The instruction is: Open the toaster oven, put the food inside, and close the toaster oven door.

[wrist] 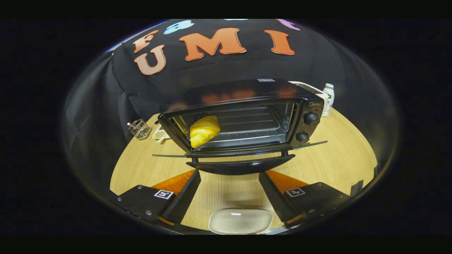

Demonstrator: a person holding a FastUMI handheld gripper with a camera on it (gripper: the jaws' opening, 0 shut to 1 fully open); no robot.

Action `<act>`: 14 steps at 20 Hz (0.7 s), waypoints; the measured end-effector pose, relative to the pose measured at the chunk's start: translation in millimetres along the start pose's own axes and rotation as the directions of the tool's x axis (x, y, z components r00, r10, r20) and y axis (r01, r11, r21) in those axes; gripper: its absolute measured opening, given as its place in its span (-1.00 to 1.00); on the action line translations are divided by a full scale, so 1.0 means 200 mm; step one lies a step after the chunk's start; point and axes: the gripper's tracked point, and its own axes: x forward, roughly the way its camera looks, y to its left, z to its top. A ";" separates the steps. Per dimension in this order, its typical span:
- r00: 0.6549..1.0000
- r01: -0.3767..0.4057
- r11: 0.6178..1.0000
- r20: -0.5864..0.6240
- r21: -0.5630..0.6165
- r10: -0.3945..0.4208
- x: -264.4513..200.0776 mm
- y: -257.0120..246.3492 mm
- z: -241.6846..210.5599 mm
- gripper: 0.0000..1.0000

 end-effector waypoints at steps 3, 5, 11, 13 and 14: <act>0.999 0.003 1.000 0.037 0.010 -0.003 0.01 -0.01 0.10 0.98; 0.998 0.004 1.000 0.058 0.015 -0.005 0.03 -0.01 0.17 0.98; 0.992 0.026 1.000 0.128 -0.012 -0.024 0.00 0.01 0.37 0.98; 0.989 0.033 0.999 0.146 -0.031 -0.028 -0.05 0.05 0.44 0.98; 0.986 0.034 0.999 0.164 -0.036 -0.028 -0.08 0.06 0.48 0.98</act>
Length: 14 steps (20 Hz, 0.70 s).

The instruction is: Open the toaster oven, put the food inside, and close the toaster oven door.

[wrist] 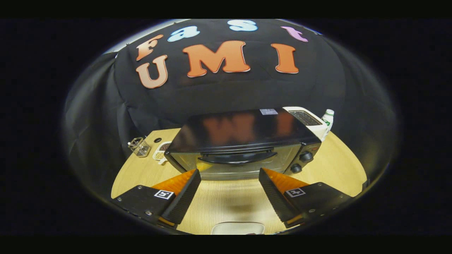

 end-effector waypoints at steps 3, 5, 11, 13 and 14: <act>0.998 -0.007 1.000 0.065 -0.009 0.008 -0.11 0.03 0.17 0.98; 0.993 -0.012 1.000 0.121 -0.016 0.014 -0.20 0.06 0.30 0.97; 0.951 -0.006 1.000 0.308 -0.017 0.011 -0.55 0.07 0.69 0.97; 0.934 -0.003 1.000 0.356 -0.015 0.008 -0.66 0.07 0.77 0.97; 0.926 0.006 1.000 0.378 -0.016 0.000 -0.71 0.04 0.80 0.97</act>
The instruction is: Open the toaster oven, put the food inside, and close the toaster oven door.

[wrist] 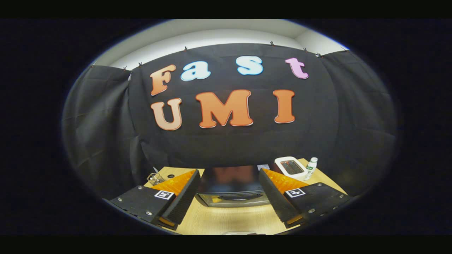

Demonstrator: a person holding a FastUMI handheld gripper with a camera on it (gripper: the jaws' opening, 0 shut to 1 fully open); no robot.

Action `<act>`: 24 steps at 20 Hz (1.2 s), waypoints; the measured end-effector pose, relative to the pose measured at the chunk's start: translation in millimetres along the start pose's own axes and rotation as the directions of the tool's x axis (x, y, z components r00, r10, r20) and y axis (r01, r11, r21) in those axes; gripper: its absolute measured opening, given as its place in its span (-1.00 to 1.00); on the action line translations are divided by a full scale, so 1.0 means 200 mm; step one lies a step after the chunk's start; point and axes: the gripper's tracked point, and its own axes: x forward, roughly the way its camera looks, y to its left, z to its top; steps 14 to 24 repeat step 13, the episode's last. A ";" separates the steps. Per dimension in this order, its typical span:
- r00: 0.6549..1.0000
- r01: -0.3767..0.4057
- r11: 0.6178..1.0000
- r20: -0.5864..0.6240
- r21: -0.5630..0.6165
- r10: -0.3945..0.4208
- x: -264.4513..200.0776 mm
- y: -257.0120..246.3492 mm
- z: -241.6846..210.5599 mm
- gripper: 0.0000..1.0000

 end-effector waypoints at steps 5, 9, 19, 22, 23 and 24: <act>0.995 0.043 0.999 0.087 0.009 -0.044 -0.12 -0.08 0.17 0.97; 0.991 0.071 0.997 0.111 0.013 -0.072 -0.19 -0.17 0.19 0.97; 0.988 0.092 0.996 0.121 0.021 -0.094 -0.25 -0.27 0.21 0.97; 0.988 0.092 0.996 0.121 0.021 -0.094 -0.25 -0.27 0.21 0.97; 0.988 0.092 0.996 0.121 0.021 -0.094 -0.25 -0.27 0.21 0.97; 0.988 0.092 0.996 0.121 0.021 -0.094 -0.25 -0.27 0.21 0.97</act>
